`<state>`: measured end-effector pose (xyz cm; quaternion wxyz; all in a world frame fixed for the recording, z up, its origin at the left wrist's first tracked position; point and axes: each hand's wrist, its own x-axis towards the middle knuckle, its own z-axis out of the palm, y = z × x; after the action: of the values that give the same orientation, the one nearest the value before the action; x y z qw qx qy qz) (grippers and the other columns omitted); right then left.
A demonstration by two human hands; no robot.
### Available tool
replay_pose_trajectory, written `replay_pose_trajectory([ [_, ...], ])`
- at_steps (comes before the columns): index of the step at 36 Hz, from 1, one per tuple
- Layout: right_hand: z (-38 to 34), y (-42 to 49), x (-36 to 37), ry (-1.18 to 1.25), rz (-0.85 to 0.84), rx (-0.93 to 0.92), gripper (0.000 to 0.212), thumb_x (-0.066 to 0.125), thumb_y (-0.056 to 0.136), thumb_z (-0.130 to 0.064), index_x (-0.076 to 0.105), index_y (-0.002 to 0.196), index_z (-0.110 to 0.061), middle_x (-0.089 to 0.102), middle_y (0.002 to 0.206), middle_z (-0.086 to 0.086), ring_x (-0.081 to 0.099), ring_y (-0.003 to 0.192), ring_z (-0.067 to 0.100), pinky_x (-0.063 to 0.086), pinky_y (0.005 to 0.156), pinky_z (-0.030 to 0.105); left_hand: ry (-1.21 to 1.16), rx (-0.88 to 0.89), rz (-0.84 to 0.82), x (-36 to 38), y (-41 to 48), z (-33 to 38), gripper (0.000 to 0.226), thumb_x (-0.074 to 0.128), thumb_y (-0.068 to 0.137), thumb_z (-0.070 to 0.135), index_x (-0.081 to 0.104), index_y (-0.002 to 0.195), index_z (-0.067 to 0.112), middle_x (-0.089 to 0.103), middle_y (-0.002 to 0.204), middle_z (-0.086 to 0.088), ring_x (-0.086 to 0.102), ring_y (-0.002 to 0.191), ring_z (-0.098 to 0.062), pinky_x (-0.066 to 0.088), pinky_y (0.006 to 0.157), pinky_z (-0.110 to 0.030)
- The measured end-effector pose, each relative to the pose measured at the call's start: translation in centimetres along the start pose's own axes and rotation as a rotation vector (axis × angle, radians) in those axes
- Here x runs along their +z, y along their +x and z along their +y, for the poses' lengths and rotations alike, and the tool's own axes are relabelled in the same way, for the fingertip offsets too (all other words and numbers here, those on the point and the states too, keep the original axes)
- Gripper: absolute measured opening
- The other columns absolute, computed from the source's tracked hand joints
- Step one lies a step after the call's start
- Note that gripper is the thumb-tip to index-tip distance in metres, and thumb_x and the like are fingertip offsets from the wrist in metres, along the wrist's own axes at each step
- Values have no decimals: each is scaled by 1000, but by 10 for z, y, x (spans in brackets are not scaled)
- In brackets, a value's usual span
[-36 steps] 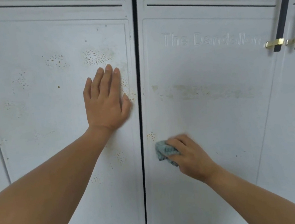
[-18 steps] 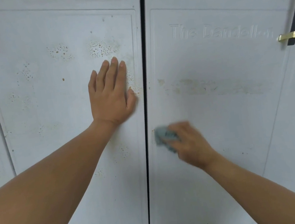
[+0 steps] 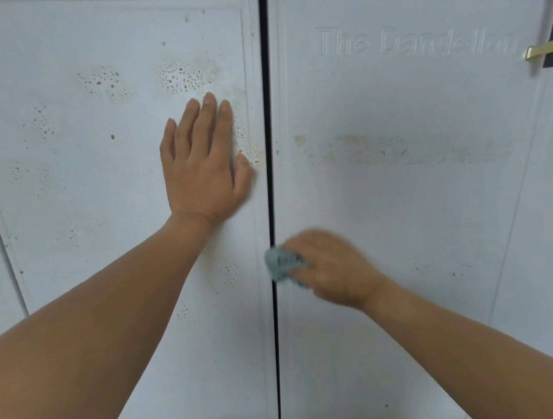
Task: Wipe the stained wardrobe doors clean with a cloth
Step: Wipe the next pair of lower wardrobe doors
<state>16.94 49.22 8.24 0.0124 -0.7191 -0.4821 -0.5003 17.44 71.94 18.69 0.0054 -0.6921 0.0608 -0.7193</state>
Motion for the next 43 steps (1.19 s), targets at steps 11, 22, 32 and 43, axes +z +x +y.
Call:
replay_pose_trajectory([
  [11,-12,-33,14,21,-167,-120,6,65,91,-11,69,93,-7,68,111,9,62,96,32,53,85,46,14,10,29,1,0,1,66,51,92,33,48,154,9,47,159,-13,41,149,-33,27,124,-51],
  [22,-18,-29,17,21,-78,-53,13,61,95,-15,70,103,-9,68,106,9,59,94,30,52,81,45,14,22,11,2,0,-1,67,52,93,33,46,155,10,44,161,-13,38,151,-33,26,124,-52],
  [32,-3,-2,2,-120,61,17,21,57,97,-9,76,88,-6,69,112,14,59,94,34,49,78,45,-2,19,15,1,-2,-3,66,51,93,33,47,155,9,45,161,-13,38,151,-33,26,124,-52],
  [43,-11,-23,-20,-56,107,80,23,56,100,-11,79,101,-9,69,114,14,57,96,33,50,84,40,-13,-51,-75,-3,-5,2,72,50,97,40,37,160,9,35,166,-10,27,156,-29,11,127,-57],
])
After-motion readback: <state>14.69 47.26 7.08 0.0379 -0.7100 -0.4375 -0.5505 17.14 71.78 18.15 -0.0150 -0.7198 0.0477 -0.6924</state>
